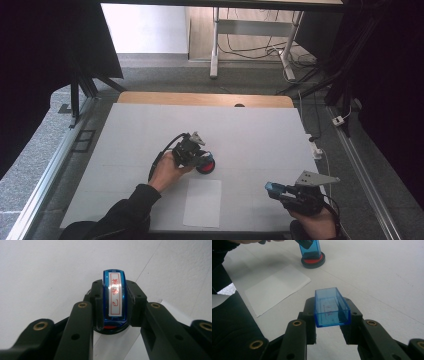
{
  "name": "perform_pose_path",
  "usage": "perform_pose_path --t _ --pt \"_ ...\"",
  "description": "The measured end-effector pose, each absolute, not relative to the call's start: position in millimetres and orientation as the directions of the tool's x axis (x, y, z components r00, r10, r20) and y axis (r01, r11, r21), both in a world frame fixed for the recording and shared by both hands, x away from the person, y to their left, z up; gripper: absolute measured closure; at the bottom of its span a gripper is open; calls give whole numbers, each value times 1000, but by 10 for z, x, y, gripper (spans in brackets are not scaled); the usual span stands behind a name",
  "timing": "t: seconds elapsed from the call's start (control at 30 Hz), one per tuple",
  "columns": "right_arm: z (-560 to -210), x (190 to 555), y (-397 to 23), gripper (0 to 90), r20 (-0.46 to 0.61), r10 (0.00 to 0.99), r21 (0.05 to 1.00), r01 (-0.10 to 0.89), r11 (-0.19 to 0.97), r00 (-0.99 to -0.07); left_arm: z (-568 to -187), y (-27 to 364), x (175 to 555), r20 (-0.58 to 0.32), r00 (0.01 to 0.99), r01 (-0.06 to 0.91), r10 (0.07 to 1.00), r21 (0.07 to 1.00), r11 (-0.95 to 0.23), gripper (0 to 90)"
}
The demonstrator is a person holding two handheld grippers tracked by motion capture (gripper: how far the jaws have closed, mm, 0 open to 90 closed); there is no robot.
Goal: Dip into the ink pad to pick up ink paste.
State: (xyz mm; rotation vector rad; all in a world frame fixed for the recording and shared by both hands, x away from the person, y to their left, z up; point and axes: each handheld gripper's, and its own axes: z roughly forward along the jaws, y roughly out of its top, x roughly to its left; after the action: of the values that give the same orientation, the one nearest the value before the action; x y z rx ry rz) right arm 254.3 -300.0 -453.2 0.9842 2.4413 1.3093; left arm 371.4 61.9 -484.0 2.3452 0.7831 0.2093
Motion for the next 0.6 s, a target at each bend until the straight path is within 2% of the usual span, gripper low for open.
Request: perform_pose_path --t 0.17,0.27,0.47,0.6 --pt "-4532 2544 -2999 687 129 640 799 462 386 -757 -4799 495 3645 47 815 445 577 587 -676 709" --pt "-4532 2544 -2999 687 129 640 798 462 386 -757 -4794 468 3626 71 816 435 574 579 -690 709" --pt "-4533 2545 -2998 687 129 640 798 463 386 -757 -4808 511 3651 35 813 452 582 593 -667 708" --pt "-4533 2544 -2998 687 130 641 798 463 386 -757 -4831 586 3704 -37 805 485 592 614 -622 708"
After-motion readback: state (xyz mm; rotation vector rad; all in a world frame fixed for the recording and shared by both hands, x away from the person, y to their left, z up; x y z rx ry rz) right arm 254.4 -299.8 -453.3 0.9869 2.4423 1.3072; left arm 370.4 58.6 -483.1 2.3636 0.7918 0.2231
